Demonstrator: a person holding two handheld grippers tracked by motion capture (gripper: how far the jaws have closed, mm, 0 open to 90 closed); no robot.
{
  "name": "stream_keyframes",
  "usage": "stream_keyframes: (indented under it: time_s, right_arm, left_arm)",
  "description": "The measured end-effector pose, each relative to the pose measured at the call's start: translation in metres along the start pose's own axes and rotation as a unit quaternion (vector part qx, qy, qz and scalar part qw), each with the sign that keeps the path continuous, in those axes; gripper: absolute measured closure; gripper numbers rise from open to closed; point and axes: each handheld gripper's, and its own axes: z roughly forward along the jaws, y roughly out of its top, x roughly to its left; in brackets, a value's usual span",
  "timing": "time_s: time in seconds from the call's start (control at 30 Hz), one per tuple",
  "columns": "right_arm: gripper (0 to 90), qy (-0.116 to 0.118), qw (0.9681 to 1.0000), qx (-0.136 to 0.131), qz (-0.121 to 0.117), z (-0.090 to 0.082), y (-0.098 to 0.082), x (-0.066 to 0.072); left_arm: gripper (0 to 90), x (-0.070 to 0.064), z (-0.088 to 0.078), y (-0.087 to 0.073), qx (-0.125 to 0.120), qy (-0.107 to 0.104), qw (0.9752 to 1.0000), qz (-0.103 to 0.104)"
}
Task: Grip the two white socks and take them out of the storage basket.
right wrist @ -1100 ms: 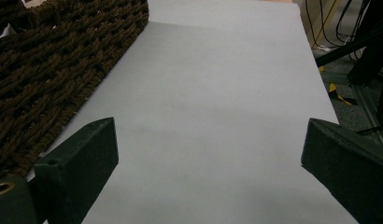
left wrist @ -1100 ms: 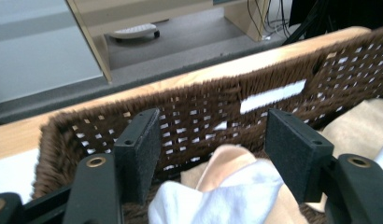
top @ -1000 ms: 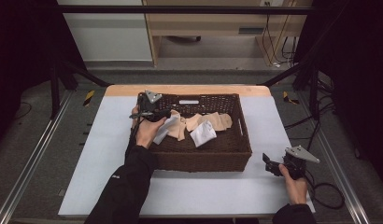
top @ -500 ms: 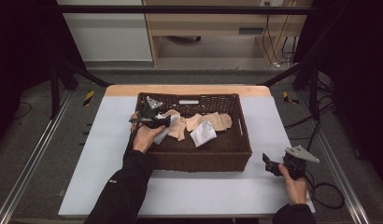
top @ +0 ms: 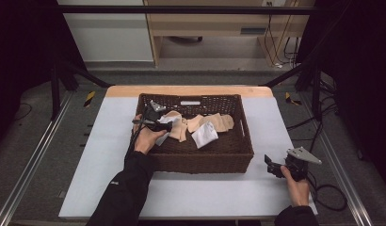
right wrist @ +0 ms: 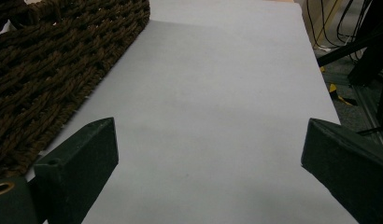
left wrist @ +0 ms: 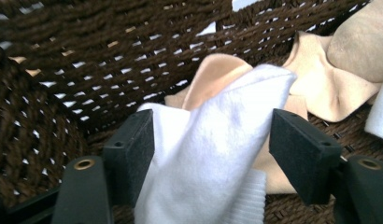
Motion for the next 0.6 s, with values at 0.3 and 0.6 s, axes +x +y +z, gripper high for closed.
stream_keyframes:
  time_s: [0.3, 0.6]
  right_arm:
    - [4.2, 0.000, 1.0000, -0.001, -0.001, 0.0000, -0.0001, -0.0001]
    - [4.2, 0.000, 1.0000, -0.002, 0.000, 0.0000, -0.0002, -0.0002]
  left_arm:
    - [53.2, -0.0017, 0.0049, -0.0015, 0.040, 0.000, 0.9992, 0.006]
    - [83.3, 0.0009, 0.0030, -0.0007, 0.052, -0.010, 0.9985, -0.015]
